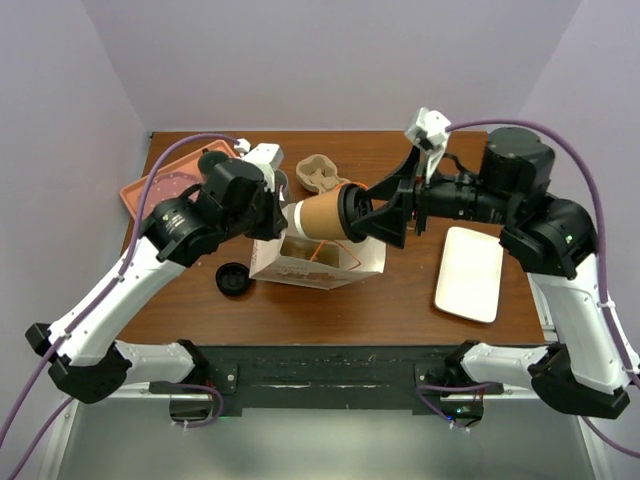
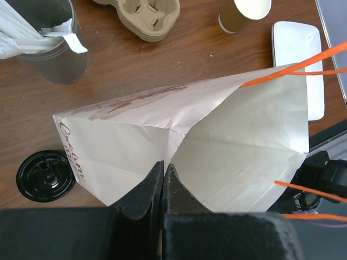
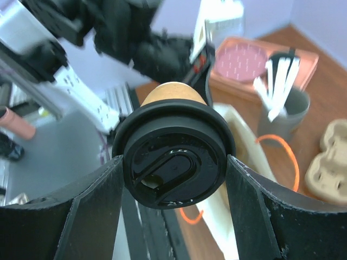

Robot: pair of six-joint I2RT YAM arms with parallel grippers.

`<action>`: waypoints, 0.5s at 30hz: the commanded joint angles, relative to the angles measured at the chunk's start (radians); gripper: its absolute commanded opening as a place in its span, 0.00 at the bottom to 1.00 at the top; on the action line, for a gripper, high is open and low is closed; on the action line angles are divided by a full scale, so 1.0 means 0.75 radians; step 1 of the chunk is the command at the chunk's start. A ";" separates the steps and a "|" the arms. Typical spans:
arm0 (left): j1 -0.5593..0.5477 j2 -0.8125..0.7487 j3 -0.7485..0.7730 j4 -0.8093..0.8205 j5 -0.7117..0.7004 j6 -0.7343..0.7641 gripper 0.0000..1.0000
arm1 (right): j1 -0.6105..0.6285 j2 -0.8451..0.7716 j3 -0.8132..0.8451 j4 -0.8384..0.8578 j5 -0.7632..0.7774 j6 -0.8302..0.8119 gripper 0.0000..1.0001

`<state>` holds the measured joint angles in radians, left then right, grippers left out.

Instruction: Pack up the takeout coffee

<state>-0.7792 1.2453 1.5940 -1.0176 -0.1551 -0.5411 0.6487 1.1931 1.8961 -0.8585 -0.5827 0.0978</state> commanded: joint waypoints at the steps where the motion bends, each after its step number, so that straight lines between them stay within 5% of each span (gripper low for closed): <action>1: 0.006 -0.112 -0.123 0.184 0.039 -0.031 0.00 | 0.066 0.017 0.000 -0.219 0.238 -0.122 0.33; 15: 0.006 -0.360 -0.505 0.565 0.166 0.079 0.00 | 0.309 0.125 0.032 -0.446 0.727 -0.335 0.31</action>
<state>-0.7792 1.0214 1.2423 -0.7570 -0.0765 -0.5320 0.8234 1.2678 1.8896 -1.1378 -0.2245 -0.0990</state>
